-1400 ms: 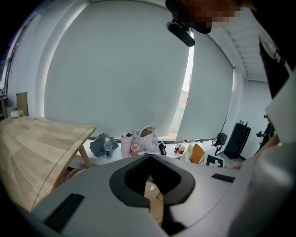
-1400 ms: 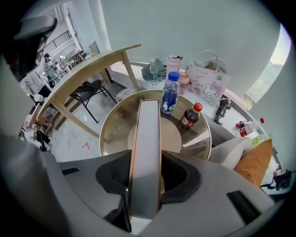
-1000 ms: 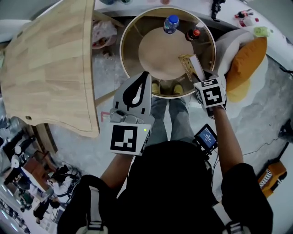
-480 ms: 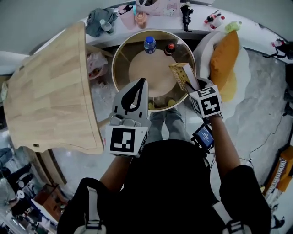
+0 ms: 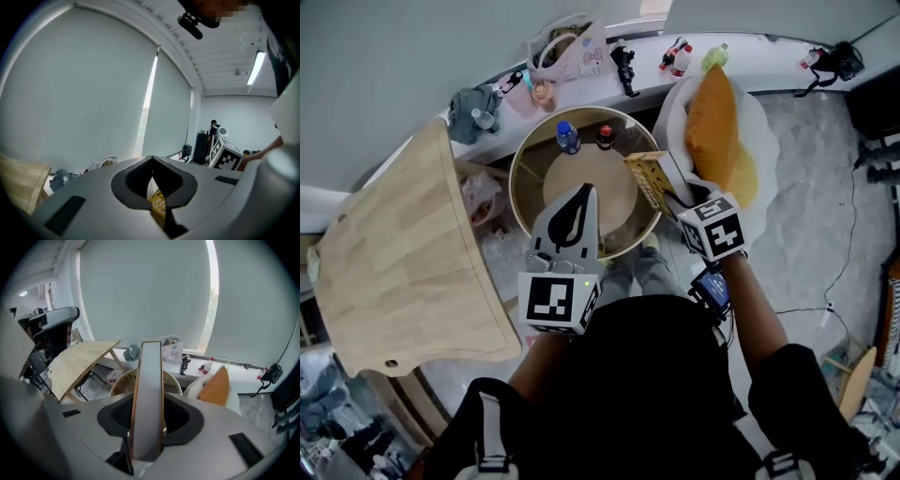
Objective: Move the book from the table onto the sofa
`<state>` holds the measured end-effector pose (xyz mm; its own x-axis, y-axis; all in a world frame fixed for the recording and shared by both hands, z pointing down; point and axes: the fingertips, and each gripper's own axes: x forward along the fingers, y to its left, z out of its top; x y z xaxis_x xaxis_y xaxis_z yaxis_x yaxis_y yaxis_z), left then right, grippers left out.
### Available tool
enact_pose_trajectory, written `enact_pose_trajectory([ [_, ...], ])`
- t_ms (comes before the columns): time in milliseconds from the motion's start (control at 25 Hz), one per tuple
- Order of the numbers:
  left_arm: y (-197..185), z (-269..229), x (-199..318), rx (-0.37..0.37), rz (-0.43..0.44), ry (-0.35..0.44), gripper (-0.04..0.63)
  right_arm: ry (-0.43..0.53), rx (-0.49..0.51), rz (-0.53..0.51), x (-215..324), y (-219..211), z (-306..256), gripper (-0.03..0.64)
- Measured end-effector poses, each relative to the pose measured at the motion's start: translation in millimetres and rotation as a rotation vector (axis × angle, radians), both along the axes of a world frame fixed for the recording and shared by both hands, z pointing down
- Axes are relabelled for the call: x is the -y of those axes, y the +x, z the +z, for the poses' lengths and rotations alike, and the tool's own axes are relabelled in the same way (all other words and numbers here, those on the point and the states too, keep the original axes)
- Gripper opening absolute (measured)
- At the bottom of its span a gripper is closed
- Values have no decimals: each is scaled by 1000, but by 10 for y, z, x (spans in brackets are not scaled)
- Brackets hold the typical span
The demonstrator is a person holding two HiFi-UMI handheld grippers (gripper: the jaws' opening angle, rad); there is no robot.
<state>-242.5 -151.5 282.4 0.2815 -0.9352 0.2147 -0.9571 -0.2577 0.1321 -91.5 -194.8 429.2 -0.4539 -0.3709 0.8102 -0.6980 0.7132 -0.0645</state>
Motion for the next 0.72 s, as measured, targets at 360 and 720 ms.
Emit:
enact_pose_trajectory([
  [360,423,-217,195,-2,144,63,11,78,10,179,123,693,-391,152],
  [720,1125,-244,451,15,272,78,11,120,11,368,203,1720,-525,152],
])
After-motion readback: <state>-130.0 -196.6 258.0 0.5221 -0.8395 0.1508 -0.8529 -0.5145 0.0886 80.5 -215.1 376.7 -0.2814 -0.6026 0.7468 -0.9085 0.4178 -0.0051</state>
